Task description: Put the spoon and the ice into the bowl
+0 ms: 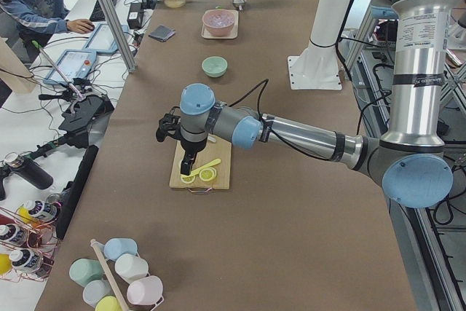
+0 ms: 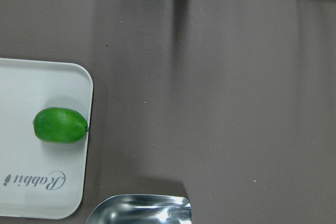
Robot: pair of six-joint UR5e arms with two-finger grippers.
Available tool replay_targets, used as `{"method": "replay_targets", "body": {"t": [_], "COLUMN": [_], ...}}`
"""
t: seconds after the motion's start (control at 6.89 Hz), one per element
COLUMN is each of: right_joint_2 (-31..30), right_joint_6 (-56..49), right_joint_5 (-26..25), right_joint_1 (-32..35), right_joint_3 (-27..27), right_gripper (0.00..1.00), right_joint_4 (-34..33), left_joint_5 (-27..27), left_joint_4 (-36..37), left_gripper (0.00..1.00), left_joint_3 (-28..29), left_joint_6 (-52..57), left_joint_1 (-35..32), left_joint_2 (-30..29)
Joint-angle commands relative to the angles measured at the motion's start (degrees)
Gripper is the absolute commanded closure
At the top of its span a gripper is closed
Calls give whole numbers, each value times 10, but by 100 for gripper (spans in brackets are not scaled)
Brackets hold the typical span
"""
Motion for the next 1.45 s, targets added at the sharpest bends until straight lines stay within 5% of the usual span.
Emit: {"method": "replay_targets", "body": {"t": [0.0,0.87,1.31], "right_joint_2": [-1,-10,-1], "right_joint_6": [0,4,129], "right_joint_5": [6,68,62], "right_joint_1": [-1,-2,-39], "right_joint_3": [1,4,8], "right_gripper": [0,0,0], "right_joint_4": [3,52,107], "left_joint_5": [-4,-41,-22], "left_joint_4": [-14,-34,-34], "left_gripper": [2,2,2], "left_joint_3": [-2,-6,-53], "left_joint_6": [-2,-34,-194], "left_joint_1": [0,6,80], "left_joint_2": [3,-2,-26]}}
